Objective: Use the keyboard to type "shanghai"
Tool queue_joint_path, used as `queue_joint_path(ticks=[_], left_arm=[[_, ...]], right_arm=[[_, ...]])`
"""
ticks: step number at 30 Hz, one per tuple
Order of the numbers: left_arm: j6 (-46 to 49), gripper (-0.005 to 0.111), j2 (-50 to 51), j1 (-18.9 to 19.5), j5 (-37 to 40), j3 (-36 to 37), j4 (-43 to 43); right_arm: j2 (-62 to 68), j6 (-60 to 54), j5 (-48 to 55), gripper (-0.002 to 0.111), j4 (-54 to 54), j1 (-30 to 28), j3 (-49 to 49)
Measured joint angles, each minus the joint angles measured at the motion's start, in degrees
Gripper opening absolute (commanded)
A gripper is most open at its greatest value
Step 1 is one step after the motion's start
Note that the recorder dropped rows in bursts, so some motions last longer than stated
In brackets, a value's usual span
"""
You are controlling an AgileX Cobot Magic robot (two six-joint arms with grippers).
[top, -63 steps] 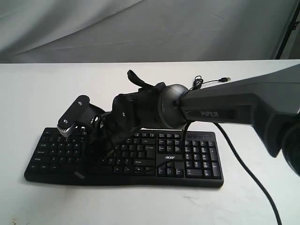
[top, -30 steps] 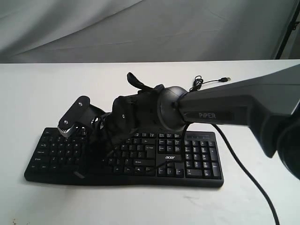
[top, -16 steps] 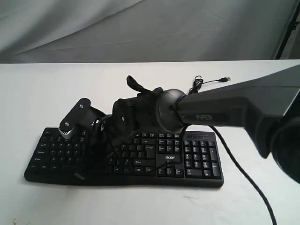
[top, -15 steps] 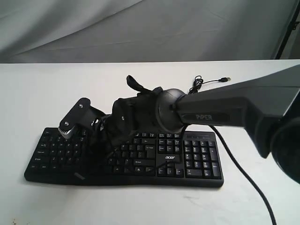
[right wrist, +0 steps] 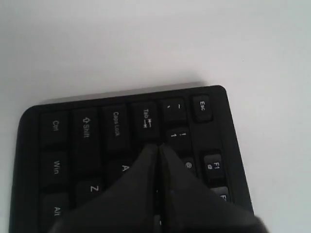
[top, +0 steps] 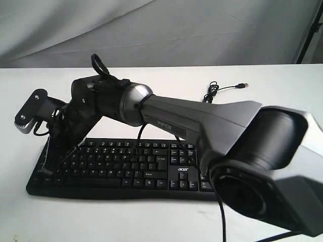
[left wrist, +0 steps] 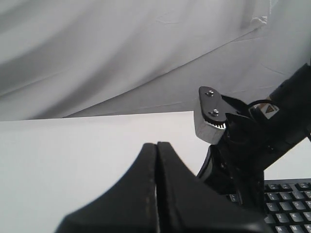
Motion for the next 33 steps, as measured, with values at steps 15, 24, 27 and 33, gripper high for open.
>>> queue_joint_path(ticks=[15, 24, 27, 33], left_arm=[[0.0, 0.000, 0.0, 0.0, 0.0, 0.0, 0.0], [0.0, 0.000, 0.0, 0.0, 0.0, 0.0, 0.0], [0.0, 0.000, 0.0, 0.0, 0.0, 0.0, 0.0], [0.0, 0.000, 0.0, 0.0, 0.0, 0.0, 0.0]], right_arm=[[3.4, -0.3, 5.8, 0.000, 2.5, 0.6, -4.3], [3.4, -1.6, 6.0, 0.000, 2.7, 0.6, -4.3], [3.4, -1.7, 5.2, 0.000, 2.7, 0.6, -4.3], [4.3, -2.2, 4.1, 0.000, 2.8, 0.6, -4.3]])
